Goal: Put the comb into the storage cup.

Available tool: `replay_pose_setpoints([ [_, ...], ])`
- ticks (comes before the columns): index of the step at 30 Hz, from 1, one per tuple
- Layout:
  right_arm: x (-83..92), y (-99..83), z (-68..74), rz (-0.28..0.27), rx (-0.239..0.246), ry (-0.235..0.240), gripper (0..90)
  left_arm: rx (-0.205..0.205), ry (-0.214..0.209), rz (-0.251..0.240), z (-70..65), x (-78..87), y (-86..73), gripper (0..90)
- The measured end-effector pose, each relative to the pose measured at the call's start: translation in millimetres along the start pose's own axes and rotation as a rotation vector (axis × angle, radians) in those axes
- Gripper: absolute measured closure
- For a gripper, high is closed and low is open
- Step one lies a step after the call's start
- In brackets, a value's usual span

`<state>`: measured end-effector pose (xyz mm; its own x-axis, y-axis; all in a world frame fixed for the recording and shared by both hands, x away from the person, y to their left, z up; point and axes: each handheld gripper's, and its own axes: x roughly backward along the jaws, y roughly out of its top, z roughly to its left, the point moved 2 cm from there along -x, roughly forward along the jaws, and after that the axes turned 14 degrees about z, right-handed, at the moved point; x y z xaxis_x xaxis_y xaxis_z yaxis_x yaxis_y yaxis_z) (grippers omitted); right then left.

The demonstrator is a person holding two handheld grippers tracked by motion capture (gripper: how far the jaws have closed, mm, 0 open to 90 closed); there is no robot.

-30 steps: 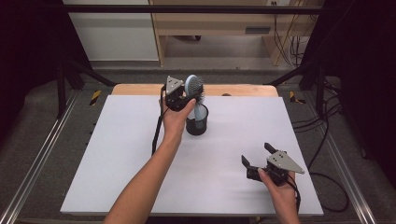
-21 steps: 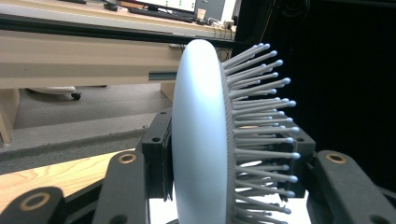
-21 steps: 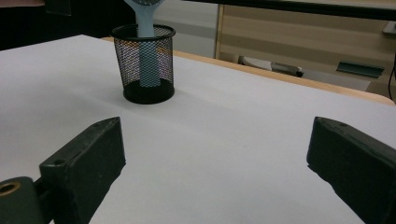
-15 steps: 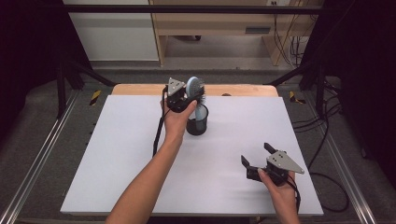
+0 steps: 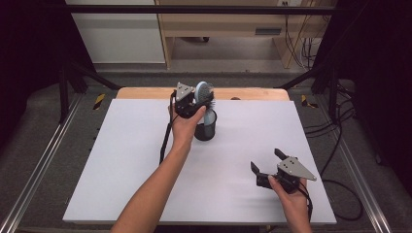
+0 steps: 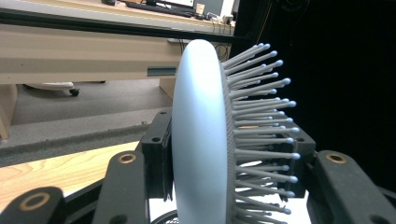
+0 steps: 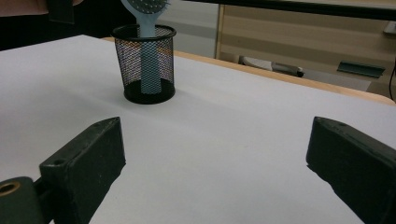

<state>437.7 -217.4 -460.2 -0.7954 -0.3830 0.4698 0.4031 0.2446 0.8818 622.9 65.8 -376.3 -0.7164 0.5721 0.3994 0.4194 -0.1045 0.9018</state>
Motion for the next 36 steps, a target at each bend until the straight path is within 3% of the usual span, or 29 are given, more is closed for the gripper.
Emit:
replay_pose_setpoints([
  [17,-0.9,0.1,0.9,0.002,0.004,0.002,4.5,0.008,-0.006,0.004,3.1,0.5,-2.1,48.7],
  [36,-2.3,0.1,2.3,0.008,0.008,0.008,4.5,0.062,-0.019,0.013,16.3,6.8,-3.7,47.3],
])
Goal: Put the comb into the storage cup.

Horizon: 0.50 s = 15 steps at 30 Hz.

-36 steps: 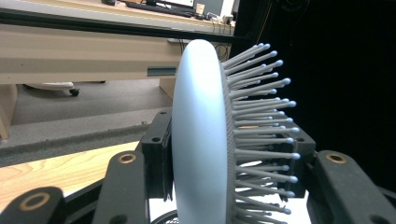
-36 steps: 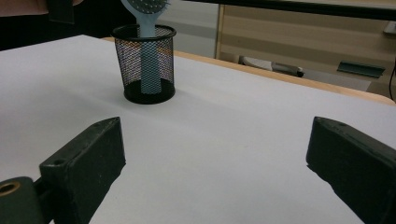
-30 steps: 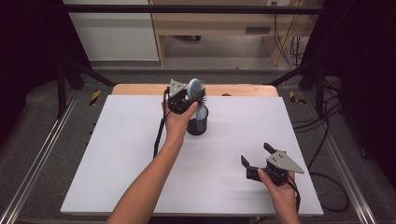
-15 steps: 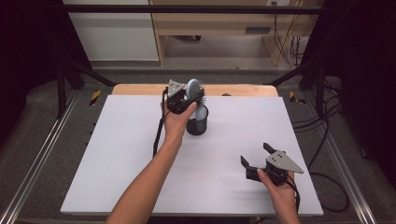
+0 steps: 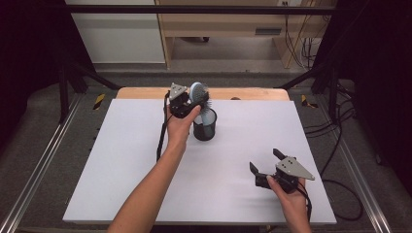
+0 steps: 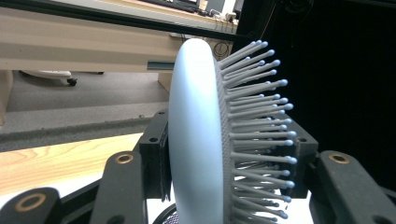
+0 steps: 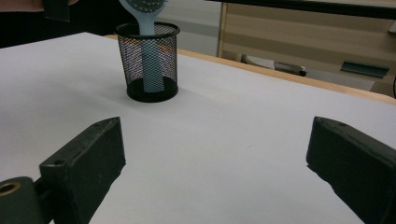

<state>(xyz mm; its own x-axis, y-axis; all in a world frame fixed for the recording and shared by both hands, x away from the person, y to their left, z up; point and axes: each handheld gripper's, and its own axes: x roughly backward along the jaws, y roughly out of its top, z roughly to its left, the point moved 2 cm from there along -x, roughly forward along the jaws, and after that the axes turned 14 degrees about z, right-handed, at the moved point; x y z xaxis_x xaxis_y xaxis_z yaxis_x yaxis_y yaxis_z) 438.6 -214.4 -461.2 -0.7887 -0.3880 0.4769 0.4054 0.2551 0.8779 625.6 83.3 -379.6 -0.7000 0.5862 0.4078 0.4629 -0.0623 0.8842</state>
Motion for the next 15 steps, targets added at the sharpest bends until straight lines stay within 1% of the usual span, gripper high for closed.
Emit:
replay_pose_setpoints([
  [2,-0.2,0.3,-0.2,-0.002,-0.005,-0.002,4.5,0.011,-0.003,0.003,2.0,1.0,0.1,47.2],
  [6,-0.6,0.3,-0.5,-0.001,-0.002,0.000,4.5,0.017,-0.003,0.008,5.5,2.6,-0.2,46.8],
  [15,-0.8,0.2,0.1,0.001,0.000,0.003,4.4,0.014,-0.007,0.006,6.4,3.8,-1.1,46.6],
])
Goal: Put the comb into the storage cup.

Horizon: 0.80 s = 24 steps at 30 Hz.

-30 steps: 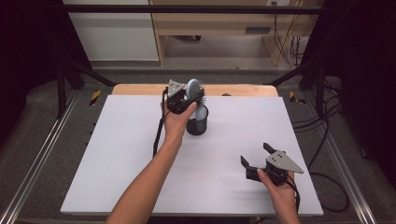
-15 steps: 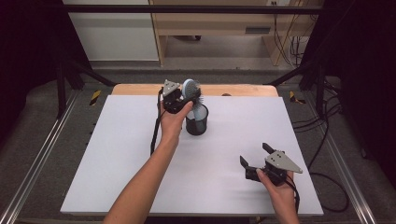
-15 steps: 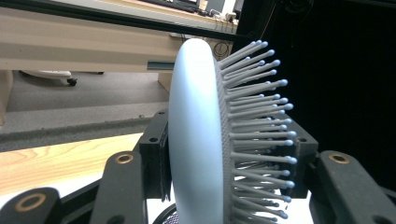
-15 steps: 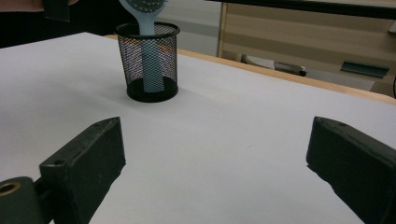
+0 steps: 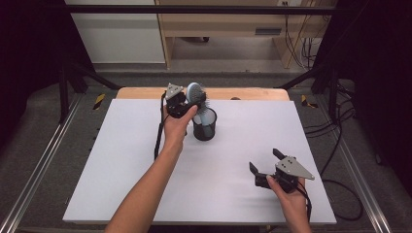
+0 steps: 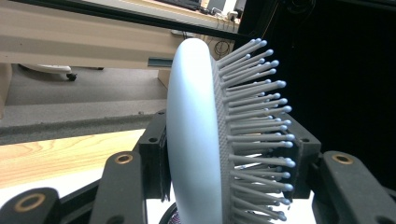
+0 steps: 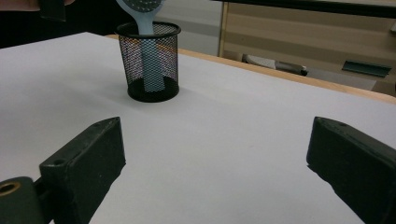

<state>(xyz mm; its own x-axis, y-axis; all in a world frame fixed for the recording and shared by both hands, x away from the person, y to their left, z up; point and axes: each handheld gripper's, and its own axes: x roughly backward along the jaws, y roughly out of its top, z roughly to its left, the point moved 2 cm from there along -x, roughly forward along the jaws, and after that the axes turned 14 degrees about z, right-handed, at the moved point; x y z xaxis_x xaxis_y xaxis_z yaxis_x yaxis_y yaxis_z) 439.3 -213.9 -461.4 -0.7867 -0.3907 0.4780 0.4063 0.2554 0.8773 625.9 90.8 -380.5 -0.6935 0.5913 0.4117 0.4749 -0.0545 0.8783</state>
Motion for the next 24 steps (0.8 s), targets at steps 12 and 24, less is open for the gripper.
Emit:
replay_pose_setpoints([
  [12,-0.5,-0.1,0.4,0.002,0.004,0.001,4.4,0.013,-0.001,-0.005,3.7,1.3,-1.6,46.0],
  [24,-0.9,-0.2,1.0,0.004,0.007,0.001,4.2,0.030,0.002,-0.002,14.6,4.6,-4.6,42.3],
])
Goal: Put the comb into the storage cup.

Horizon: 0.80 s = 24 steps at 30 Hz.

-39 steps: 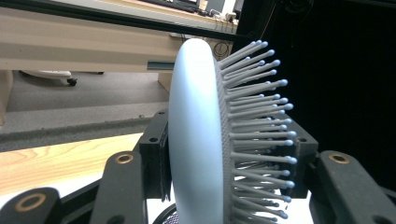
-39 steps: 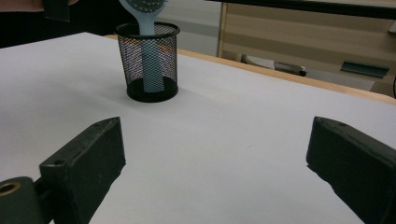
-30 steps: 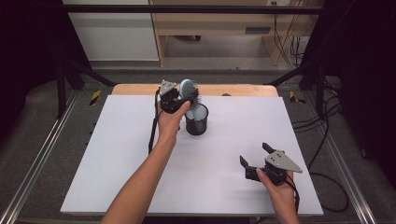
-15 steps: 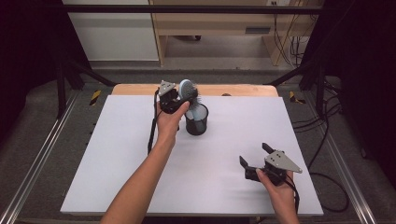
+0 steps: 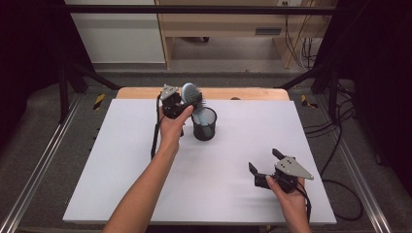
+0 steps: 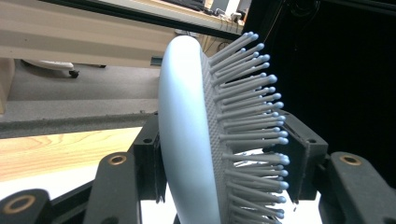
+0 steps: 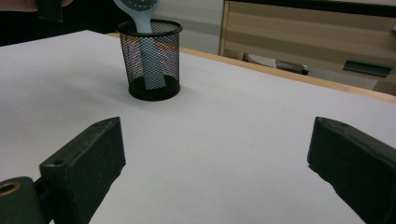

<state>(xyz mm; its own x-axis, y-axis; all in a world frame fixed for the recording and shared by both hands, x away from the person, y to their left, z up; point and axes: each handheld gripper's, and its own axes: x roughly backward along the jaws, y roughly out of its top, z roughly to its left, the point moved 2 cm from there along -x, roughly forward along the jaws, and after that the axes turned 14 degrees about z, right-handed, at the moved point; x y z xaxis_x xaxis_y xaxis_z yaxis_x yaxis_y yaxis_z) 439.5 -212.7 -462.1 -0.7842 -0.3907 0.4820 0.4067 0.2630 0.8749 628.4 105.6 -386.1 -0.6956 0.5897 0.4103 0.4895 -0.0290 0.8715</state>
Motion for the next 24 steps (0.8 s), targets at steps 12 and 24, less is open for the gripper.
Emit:
replay_pose_setpoints([
  [12,-0.6,-0.4,0.8,0.005,0.000,0.004,3.6,0.019,0.006,-0.005,7.0,2.3,-3.8,38.8],
  [24,-0.9,-0.6,1.1,0.007,0.003,0.002,3.5,0.040,0.010,-0.005,12.2,3.4,-6.1,37.5],
])
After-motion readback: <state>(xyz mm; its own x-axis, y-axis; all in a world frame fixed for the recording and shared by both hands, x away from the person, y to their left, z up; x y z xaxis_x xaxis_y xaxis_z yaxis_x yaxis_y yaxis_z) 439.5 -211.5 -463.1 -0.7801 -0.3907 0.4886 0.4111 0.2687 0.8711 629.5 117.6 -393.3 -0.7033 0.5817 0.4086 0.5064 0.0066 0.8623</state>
